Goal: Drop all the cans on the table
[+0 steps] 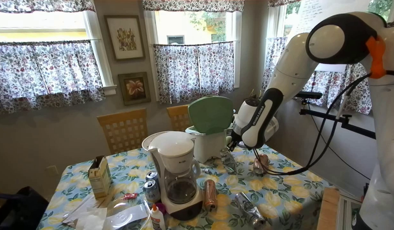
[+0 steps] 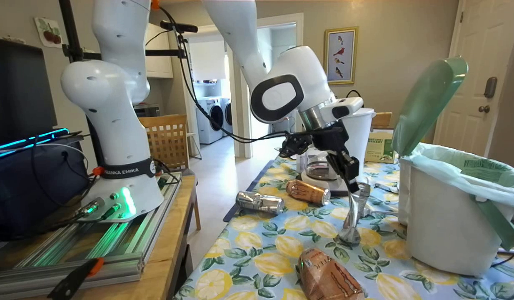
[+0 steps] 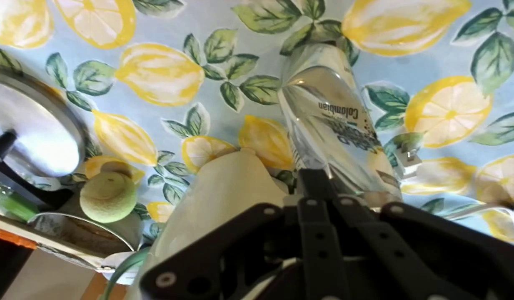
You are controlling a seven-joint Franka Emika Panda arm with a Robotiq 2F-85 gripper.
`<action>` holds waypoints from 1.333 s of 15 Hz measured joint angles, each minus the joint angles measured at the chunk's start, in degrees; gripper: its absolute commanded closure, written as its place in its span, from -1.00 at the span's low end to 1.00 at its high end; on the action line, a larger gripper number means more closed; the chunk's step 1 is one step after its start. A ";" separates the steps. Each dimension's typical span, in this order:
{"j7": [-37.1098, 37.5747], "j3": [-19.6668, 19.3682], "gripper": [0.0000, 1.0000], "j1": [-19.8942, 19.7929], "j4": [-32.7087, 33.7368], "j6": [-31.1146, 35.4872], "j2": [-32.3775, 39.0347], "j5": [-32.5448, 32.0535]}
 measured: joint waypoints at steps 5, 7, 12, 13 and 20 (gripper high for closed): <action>-0.14 6.83 1.00 -3.87 0.38 1.73 0.76 0.37; -0.14 11.73 1.00 -7.75 0.36 1.71 0.75 0.37; 0.02 17.21 1.00 -12.58 -0.74 0.09 -0.84 0.37; 0.04 16.60 0.48 -12.13 -1.20 -1.31 -1.72 0.75; 8.92 7.96 -0.35 -4.43 -4.99 -16.27 -12.05 -0.33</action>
